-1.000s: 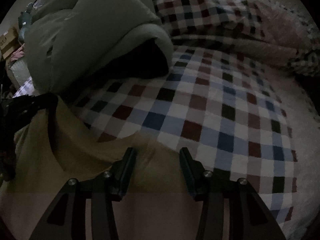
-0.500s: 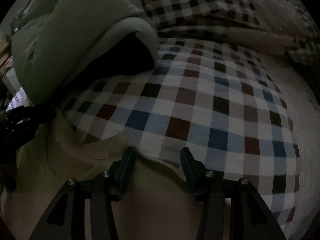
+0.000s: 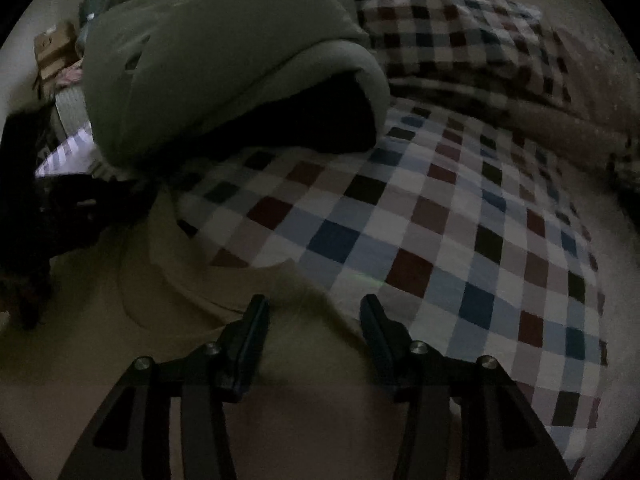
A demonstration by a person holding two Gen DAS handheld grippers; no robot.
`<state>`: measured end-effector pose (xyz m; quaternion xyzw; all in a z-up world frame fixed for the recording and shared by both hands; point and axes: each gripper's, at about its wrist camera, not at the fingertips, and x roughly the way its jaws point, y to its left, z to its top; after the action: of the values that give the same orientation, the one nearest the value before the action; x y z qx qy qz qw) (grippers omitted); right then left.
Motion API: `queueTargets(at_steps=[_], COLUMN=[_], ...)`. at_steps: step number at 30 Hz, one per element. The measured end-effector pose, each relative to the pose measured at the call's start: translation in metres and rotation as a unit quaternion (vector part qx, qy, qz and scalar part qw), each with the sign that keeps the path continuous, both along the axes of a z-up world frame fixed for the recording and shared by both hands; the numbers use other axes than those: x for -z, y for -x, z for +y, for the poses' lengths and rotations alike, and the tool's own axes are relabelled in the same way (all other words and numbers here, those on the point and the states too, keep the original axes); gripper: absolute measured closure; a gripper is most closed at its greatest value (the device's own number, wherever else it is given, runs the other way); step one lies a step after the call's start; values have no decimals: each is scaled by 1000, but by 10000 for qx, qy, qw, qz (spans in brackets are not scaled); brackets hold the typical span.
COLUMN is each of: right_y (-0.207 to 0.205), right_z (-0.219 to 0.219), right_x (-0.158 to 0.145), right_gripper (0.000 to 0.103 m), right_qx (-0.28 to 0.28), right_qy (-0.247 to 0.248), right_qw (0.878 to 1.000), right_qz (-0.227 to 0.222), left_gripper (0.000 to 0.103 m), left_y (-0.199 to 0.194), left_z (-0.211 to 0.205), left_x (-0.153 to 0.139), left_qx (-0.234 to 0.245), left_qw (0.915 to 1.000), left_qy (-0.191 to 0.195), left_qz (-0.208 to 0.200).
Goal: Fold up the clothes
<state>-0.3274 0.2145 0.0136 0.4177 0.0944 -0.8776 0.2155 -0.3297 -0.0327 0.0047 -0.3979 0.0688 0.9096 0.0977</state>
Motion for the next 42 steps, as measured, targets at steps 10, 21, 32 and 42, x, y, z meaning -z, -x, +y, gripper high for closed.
queueTargets(at_steps=[10, 21, 32, 42], right_y=[10, -30, -270, -532], right_z=[-17, 47, 135, 190], right_x=[6, -76, -187, -222], right_gripper=[92, 44, 34, 21], right_qx=[576, 1878, 1707, 2878], right_qy=[-860, 513, 1404, 1519], right_qw=[9936, 9738, 9640, 9218], right_qz=[457, 1172, 1481, 2108], left_gripper=[84, 28, 16, 10], left_y=[-4, -90, -255, -458], left_z=[7, -30, -51, 31], left_x=[4, -61, -193, -252], left_qx=[-408, -327, 12, 1284], left_qw=[9986, 9966, 9780, 9607], left_qy=[339, -360, -1314, -1443], left_qz=[-81, 663, 1621, 1995])
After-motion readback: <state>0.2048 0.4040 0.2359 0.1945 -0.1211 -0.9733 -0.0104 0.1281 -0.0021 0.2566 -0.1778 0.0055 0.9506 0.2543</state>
